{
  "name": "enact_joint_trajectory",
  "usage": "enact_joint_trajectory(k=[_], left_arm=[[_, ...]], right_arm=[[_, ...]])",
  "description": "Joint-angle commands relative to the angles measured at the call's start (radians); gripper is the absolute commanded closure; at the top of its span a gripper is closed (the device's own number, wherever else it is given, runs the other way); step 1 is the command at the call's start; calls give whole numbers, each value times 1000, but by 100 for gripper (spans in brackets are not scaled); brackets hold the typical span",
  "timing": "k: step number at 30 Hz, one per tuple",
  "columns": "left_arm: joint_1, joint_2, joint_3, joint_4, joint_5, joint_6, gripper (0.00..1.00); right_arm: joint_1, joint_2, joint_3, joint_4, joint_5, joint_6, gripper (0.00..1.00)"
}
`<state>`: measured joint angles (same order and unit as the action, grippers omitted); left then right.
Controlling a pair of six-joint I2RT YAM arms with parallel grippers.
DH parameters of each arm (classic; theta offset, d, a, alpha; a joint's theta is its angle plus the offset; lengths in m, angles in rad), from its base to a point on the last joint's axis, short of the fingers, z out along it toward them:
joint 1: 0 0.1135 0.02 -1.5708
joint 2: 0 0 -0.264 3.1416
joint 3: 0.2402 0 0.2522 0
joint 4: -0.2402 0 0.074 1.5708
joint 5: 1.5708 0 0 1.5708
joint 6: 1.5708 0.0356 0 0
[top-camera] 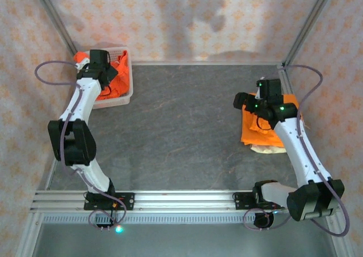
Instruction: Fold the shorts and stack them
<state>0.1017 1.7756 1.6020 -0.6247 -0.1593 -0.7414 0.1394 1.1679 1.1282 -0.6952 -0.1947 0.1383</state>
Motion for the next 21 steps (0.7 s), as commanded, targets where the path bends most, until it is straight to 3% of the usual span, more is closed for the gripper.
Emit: enact_joint_trajectory(k=[1,11,21], left_arm=[[31,82,101,-63,21,27,0],[47,400,346,-145,39,24,0],[44,567,447,-193,35,53,0]], right_arm=[[28,-25,-32,54,-3,0,0],[120,7,-65,65,39,6,1],[126,-11,-93,93,29,-11,1]])
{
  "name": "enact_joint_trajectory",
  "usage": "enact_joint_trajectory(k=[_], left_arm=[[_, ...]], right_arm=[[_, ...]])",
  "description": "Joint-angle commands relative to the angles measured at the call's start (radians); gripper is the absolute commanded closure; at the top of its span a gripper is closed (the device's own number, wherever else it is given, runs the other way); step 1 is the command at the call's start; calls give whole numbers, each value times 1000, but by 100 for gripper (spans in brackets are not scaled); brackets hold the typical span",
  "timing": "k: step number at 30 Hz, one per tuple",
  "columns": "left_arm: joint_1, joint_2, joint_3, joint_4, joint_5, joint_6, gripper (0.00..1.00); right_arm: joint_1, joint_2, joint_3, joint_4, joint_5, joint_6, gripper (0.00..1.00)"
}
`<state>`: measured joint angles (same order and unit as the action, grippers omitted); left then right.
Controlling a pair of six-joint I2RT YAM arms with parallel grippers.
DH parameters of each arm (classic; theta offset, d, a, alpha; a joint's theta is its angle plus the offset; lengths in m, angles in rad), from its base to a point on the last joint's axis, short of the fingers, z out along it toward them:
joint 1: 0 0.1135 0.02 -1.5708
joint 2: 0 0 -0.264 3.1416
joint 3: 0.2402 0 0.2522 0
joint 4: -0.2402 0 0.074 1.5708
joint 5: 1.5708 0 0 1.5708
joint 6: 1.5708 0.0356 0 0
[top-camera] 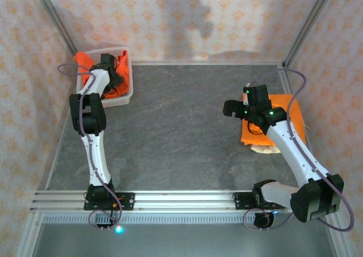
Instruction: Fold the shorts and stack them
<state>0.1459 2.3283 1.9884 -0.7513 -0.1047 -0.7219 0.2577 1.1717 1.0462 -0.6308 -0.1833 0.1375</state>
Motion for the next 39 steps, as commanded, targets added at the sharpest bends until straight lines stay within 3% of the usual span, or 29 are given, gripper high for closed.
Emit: enact_joint_trajectory(k=[1,8,18,20,23,28,31,39], left_arm=[[1,22,69,-78,-21,38,0],[-14,34,77,-68,-7,42,0],[-21,182,231,-164,-2,61,9],[-25,211,256,-179,5,62,16],[-28,237,282,-191,24,63,36],[-29,189,282,-175,39,72,78],[-29,112,282,-164,49,93,97],[-41,-207,236,-123,90,136,100]], right_arm=[[8,-19,-11,27,18,-9,1],[9,-56,-31,23,17,3,1],[9,-55,-35,29,12,5,1],[9,-52,-35,33,12,7,1],[9,-52,-34,31,7,8,1],[9,-61,-35,24,16,3,1],[9,-71,-36,24,16,3,1],[9,-108,-53,30,21,8,0]])
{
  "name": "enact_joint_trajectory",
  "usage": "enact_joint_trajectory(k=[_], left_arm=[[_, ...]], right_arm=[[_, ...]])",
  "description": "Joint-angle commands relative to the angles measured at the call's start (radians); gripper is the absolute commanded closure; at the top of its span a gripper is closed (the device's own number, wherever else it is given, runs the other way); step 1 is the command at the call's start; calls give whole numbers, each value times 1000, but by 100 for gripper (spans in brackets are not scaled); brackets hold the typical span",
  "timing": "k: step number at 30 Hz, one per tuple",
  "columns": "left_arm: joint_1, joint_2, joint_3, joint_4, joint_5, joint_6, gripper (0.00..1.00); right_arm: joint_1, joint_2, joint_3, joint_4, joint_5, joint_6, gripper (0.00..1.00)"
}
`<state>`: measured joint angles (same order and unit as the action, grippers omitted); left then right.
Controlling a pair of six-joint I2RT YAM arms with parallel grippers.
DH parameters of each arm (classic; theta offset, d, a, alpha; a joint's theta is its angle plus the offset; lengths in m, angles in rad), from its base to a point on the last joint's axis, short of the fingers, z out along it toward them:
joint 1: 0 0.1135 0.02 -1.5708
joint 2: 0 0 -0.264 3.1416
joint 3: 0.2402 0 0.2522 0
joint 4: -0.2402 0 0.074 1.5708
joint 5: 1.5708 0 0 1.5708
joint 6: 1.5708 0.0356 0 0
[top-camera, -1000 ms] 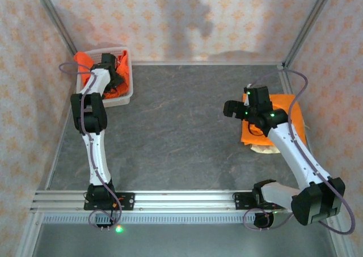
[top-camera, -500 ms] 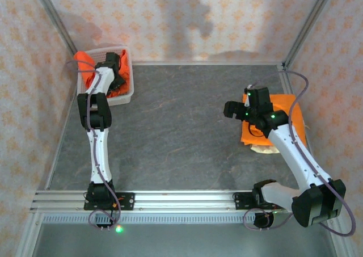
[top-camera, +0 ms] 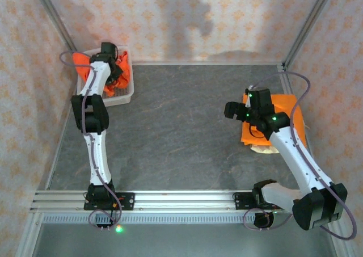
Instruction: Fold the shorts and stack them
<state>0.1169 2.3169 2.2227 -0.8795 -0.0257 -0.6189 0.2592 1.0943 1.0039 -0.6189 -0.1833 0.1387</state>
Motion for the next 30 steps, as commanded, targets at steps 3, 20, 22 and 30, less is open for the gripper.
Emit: enact_joint_trajectory(k=[3,20,22,30], left_arm=[[-42,-317,-5,8,21,57,100],[-423,-757,-137,73,41,134,100],[-456,-783,-192,88,44,132,100],[-646,-856,-556,267,64,128,95]], right_arm=[[7,-43,-12,21,16,10,0],[8,-96,-25,27,-10,22,0],[8,-101,-31,30,-12,24,0],[8,-103,-40,16,-24,26,0]])
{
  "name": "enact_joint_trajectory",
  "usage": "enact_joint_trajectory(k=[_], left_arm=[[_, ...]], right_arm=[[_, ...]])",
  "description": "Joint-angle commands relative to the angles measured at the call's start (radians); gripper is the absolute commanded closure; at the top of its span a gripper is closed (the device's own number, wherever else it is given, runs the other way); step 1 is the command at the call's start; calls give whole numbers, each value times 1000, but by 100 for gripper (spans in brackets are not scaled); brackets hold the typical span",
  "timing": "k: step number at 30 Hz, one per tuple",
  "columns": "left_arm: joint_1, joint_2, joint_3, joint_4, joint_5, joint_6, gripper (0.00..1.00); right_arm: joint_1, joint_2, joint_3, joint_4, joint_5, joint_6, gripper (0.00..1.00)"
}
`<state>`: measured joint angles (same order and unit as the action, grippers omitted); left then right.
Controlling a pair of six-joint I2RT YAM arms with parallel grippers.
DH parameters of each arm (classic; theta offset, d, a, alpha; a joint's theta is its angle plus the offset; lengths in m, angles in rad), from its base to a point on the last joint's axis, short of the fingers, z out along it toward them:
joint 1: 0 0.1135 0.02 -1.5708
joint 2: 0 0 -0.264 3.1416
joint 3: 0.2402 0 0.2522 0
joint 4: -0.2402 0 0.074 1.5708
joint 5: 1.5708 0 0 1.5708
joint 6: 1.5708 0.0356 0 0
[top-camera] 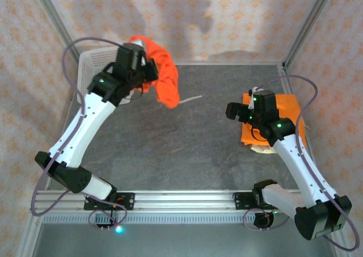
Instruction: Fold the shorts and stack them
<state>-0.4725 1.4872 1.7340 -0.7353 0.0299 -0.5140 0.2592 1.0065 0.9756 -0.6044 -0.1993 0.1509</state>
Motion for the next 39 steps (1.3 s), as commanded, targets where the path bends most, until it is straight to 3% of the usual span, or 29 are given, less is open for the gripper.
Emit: enact_joint_trajectory(k=[1,5,7,8,11,14,22,26,31,35,39], left_arm=[[-77,-20,-95,138,11,31,91],[-149,3,-148,136,-54,80,49],[-167,-24,-180,156,-84,86,34],[-170,-49,-205,175,-103,77,19],[-169,-132,-295,210,-199,61,0],[-163,-171,-357,165,-284,52,0],[-147,-235,-617,182,-294,-126,0],[-71,-302,-749,230,-264,-229,0],[-27,-374,-840,286,-275,-240,0],[-18,-378,-863,282,-298,-252,0],[-9,-392,-887,280,-308,-264,0]], right_arm=[[7,-16,-14,2,-9,15,0],[8,-2,-21,6,-34,22,0],[13,12,-24,7,-52,28,1],[20,19,-26,8,-53,31,1],[77,48,-34,16,-28,33,1],[151,102,-38,27,4,47,1],[453,294,-25,96,51,138,1],[588,352,-48,141,63,208,0],[629,481,-35,222,75,260,0],[630,642,81,239,75,268,19],[630,740,190,169,97,248,53]])
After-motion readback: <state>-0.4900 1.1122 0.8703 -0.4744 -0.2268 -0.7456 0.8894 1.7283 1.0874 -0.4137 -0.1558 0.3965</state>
